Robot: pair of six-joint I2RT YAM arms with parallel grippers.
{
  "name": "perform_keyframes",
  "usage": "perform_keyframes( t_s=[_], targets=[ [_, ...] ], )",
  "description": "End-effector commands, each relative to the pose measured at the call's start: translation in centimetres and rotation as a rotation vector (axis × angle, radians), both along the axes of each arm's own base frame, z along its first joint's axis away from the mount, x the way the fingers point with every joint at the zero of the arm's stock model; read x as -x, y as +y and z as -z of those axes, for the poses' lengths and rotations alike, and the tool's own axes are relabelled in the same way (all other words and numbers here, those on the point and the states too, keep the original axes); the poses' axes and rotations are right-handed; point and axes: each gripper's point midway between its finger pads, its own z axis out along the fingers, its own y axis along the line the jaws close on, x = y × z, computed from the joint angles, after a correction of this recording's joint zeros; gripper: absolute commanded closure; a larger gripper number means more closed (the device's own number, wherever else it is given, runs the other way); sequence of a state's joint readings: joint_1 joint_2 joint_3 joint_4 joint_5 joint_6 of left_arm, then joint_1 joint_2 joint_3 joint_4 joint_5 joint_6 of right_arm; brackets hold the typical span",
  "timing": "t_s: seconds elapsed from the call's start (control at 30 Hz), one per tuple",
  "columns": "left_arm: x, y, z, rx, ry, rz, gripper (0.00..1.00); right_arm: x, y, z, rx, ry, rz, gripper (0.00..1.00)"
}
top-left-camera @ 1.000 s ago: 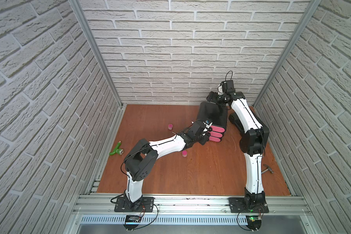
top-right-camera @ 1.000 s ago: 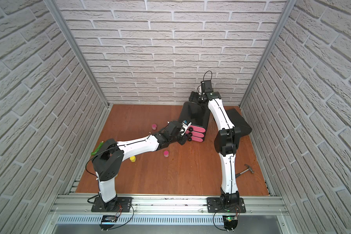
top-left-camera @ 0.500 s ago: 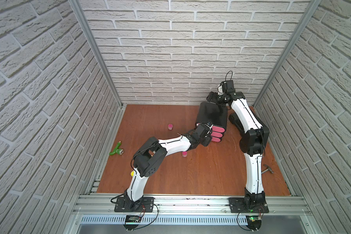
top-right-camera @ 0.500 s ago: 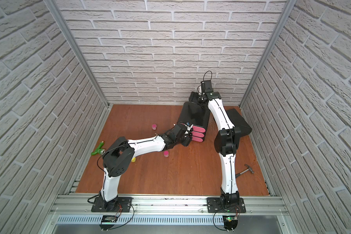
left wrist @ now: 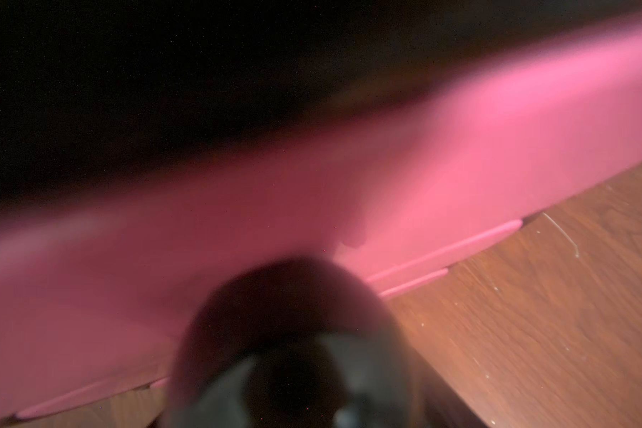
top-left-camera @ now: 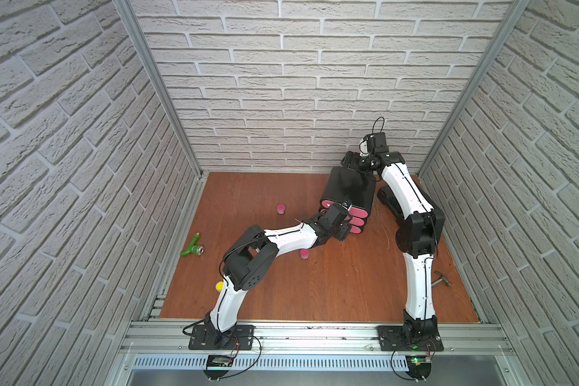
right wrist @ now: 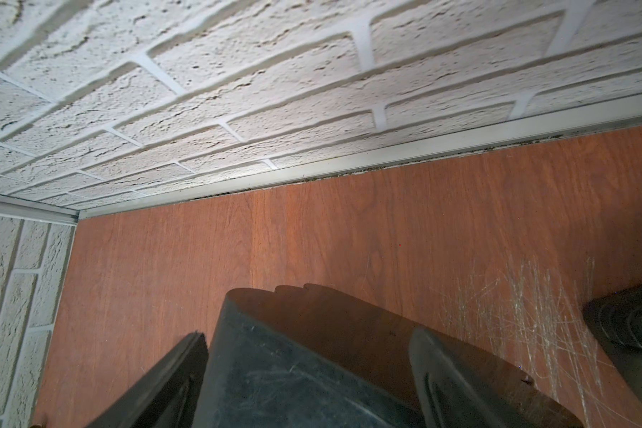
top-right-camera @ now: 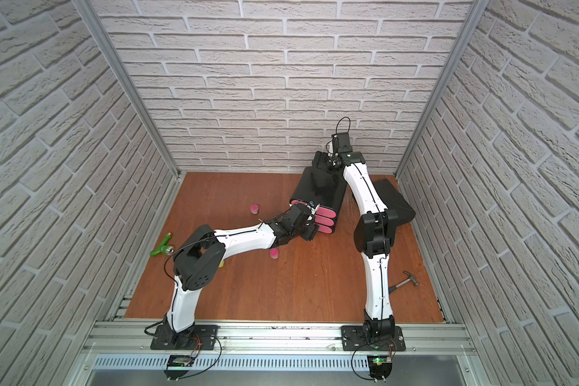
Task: Put the paint cans in the drawer according to color
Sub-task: Open the drawer in the storage box.
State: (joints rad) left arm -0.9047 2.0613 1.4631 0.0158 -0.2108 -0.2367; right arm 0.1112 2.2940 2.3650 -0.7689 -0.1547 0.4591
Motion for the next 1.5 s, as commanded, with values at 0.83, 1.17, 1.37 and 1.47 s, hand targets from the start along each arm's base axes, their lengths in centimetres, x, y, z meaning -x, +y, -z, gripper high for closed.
perform_keyframes(
  t_s=[0.83,1.17,1.37,1.47],
  targets=[
    [0.7,-0.4,-3.6,0.154,-0.13,0.05,0.78,3.6,0.3,3.5,-0.003,0.186,0.001,0.11],
    [3.9,0.4,-3.9,0.133,-0.1,0.07,0.79,3.6,0.4,3.5,-0.008,0.184,-0.002,0.11],
    [5.8,1.9,-3.6,0.119,-0.071,0.06,0.78,3.8,0.4,3.5,-0.006,0.184,-0.004,0.11],
    [6.6,2.4,-3.5,0.116,-0.052,0.056,0.77,3.9,0.3,3.6,-0.006,0.184,0.0,0.11]
  ],
)
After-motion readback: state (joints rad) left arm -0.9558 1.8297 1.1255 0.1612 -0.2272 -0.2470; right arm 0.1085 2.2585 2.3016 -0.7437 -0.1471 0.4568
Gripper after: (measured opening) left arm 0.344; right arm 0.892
